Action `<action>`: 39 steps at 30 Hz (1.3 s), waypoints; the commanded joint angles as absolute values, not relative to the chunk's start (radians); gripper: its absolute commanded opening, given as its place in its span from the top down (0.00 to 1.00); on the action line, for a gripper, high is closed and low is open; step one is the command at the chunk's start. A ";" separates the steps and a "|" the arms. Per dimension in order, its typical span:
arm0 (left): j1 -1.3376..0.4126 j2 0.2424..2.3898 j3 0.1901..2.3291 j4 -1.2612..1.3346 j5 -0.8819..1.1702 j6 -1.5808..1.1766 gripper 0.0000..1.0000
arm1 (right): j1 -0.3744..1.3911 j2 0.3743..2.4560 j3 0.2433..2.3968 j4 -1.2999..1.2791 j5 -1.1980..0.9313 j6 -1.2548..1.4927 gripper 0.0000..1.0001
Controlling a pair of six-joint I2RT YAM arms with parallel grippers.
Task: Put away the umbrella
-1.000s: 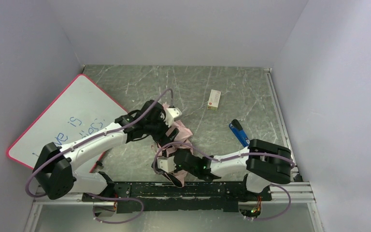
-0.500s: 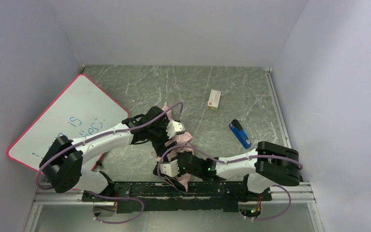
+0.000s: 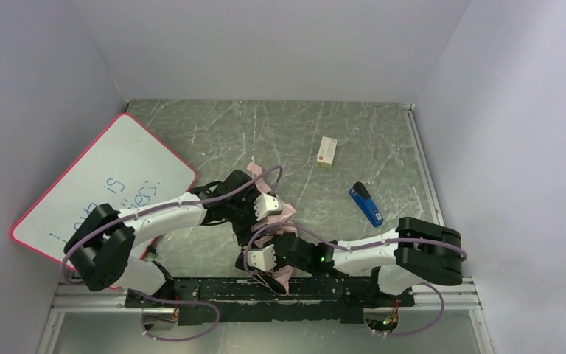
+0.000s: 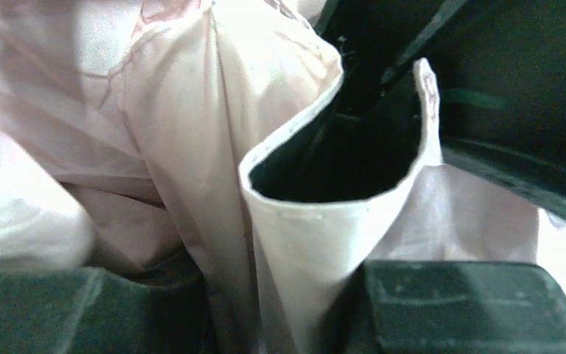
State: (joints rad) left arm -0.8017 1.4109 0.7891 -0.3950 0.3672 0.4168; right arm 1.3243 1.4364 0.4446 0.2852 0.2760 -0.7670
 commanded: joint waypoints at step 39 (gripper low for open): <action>-0.862 1.657 0.805 -0.249 0.087 0.573 0.92 | 1.338 0.782 0.462 -0.037 0.187 -0.473 0.26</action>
